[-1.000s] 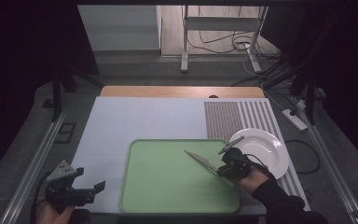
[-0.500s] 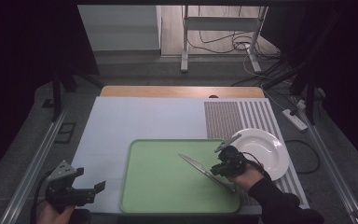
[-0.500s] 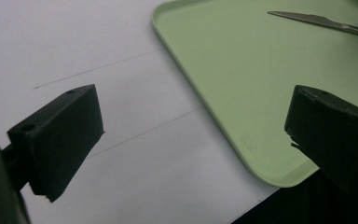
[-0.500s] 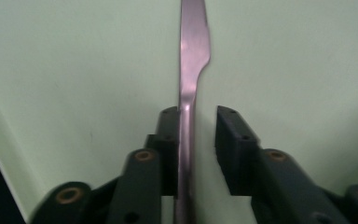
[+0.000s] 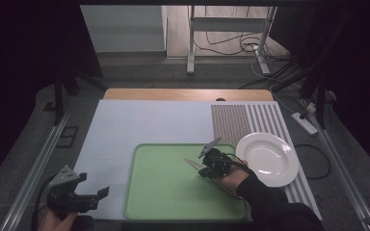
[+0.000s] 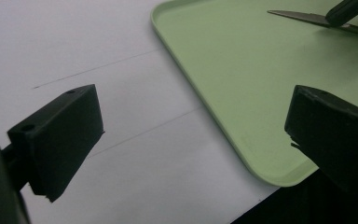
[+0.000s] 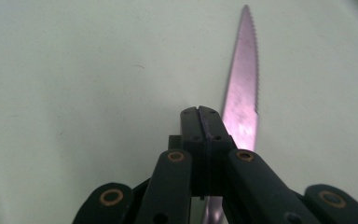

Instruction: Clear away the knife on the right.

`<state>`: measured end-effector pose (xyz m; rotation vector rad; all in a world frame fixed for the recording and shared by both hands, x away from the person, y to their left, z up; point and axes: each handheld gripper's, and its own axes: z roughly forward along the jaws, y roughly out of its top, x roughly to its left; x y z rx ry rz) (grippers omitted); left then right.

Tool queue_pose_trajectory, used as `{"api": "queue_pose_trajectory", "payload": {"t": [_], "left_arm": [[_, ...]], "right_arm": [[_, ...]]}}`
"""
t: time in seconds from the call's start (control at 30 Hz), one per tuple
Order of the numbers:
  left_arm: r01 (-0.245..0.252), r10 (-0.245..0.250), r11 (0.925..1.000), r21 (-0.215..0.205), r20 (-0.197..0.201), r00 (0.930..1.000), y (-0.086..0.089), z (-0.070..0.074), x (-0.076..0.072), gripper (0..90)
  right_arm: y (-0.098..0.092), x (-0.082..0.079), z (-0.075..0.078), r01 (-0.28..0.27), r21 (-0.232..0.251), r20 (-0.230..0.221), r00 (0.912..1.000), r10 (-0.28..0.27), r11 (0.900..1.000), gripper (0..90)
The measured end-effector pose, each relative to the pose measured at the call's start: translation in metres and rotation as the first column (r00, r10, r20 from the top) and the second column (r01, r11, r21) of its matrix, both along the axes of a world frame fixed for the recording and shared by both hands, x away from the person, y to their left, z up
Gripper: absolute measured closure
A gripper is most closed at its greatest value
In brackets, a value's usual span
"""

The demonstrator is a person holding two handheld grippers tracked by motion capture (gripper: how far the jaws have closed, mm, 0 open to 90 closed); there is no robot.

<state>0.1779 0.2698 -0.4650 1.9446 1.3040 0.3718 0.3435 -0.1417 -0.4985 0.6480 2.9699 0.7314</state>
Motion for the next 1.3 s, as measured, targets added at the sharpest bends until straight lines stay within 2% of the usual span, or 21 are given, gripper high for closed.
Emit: {"api": "queue_pose_trajectory", "payload": {"t": [0.03, 0.07, 0.1, 0.27, 0.37, 0.4, 0.67, 0.8, 0.97, 1.23, 1.3], "left_arm": [[0.000, 0.000, 1.0000, 0.000, 0.000, 1.0000, 0.000, 0.000, 0.000, 3.9], [0.000, 0.000, 1.0000, 0.000, 0.001, 1.0000, 0.000, 0.000, 0.000, 3.9], [0.000, 0.000, 1.0000, 0.000, 0.001, 1.0000, 0.000, 0.000, 0.000, 3.9], [0.001, -0.001, 1.0000, -0.001, 0.002, 1.0000, 0.000, 0.000, 0.000, 3.9], [0.002, -0.002, 1.0000, 0.001, 0.002, 1.0000, 0.000, 0.000, 0.000, 3.9], [0.003, -0.003, 1.0000, 0.003, 0.003, 1.0000, 0.000, 0.000, 0.000, 3.9], [0.003, -0.003, 1.0000, 0.006, 0.003, 1.0000, -0.001, 0.000, -0.001, 3.9], [0.003, -0.003, 0.9999, 0.010, 0.003, 1.0000, -0.001, 0.000, 0.000, 4.0], [0.001, -0.001, 1.0000, 0.009, 0.002, 1.0000, -0.001, 0.000, 0.000, 4.0], [0.000, 0.000, 1.0000, 0.008, 0.002, 1.0000, 0.000, 0.000, 0.000, 4.0], [0.001, -0.001, 1.0000, 0.008, 0.002, 1.0000, -0.001, 0.000, 0.000, 4.0]], "right_arm": [[0.000, 0.000, 0.000, 0.000, 0.000, 0.000, 1.0000, 0.000, 1.000, 90.0], [0.005, 0.000, -0.003, 0.000, -0.037, 0.023, 0.9997, 0.000, 0.999, 90.0], [0.005, 0.000, -0.003, 0.000, -0.037, 0.023, 0.9997, 0.000, 0.999, 90.0], [-0.003, 0.008, -0.004, 0.069, -0.081, 0.049, 0.9966, -0.065, 0.994, 90.0], [-0.009, 0.011, -0.003, 0.090, -0.087, 0.045, 0.9953, -0.086, 0.992, 90.0], [-0.014, 0.014, -0.003, 0.111, -0.088, 0.041, 0.9933, -0.108, 0.990, 90.0], [-0.031, 0.018, -0.001, 0.159, -0.101, 0.027, 0.9873, -0.157, 0.982, 90.0], [-0.038, 0.020, 0.000, 0.171, -0.093, 0.004, 0.9852, -0.171, 0.981, 90.0], [-0.043, 0.020, 0.000, 0.176, -0.096, -0.003, 0.9841, -0.178, 0.980, 90.0], [-0.060, 0.019, 0.002, 0.207, -0.121, -0.001, 0.9779, -0.209, 0.971, 90.0], [-0.069, 0.020, 0.003, 0.224, -0.123, -0.007, 0.9739, -0.227, 0.967, 90.0]]}}
